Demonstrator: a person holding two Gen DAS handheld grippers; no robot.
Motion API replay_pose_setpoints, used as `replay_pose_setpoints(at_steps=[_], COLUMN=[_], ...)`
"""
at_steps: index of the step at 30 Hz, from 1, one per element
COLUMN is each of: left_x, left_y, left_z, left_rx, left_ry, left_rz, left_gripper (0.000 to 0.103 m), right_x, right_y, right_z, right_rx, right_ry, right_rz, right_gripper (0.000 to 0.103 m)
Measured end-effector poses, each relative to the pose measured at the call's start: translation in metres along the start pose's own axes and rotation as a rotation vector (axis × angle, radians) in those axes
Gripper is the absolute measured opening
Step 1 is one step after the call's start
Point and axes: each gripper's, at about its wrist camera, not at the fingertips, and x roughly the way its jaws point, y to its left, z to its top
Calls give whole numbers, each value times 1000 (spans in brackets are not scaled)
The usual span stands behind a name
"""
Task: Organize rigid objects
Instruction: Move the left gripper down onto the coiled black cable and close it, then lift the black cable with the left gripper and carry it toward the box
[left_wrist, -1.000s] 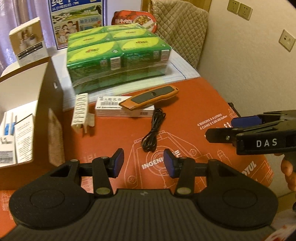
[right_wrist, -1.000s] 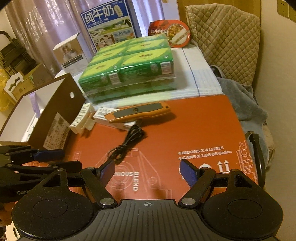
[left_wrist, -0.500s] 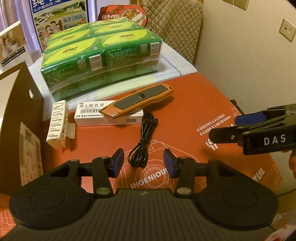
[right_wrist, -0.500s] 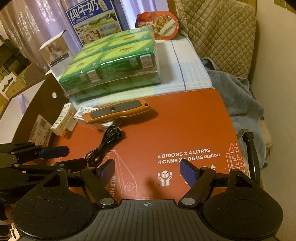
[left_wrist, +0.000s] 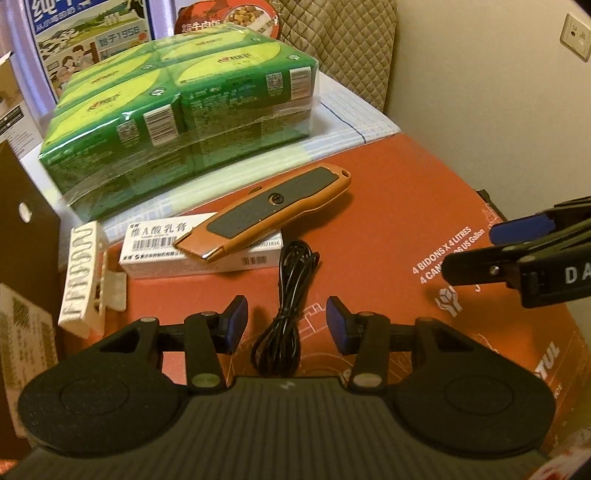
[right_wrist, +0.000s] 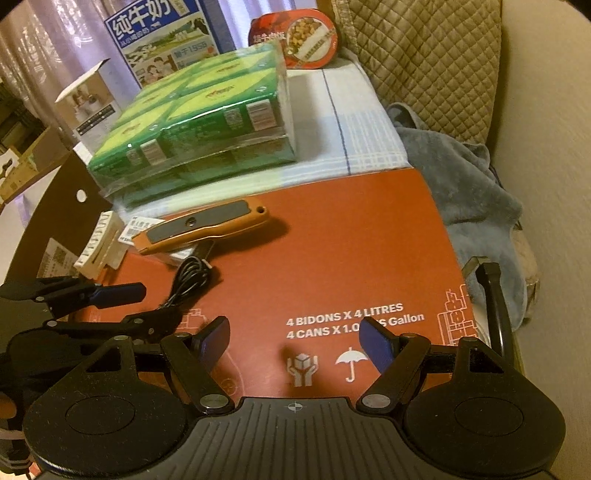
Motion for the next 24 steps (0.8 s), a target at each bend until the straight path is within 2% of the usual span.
replay_pose_setpoints(at_steps=[9,14,19,24], left_x=[21,23,17,7], left_y=[-1,3,2,9], left_z=[6,2,-4,-15], left_rx=[14,-4,3,-34], left_ry=[9,16,14,19], left_rz=[7,-16,-23,-2], left_gripper=[38,15,12,11], right_x=[3,5,7,6], right_y=[-11,-13,-12,-11], right_z=[4,5,5,4], right_rx=[23,27,22,13], right_ry=[8,14,16,18], right_rz=[-20,-21,-18,-13], right_gripper=[74,74,74,74])
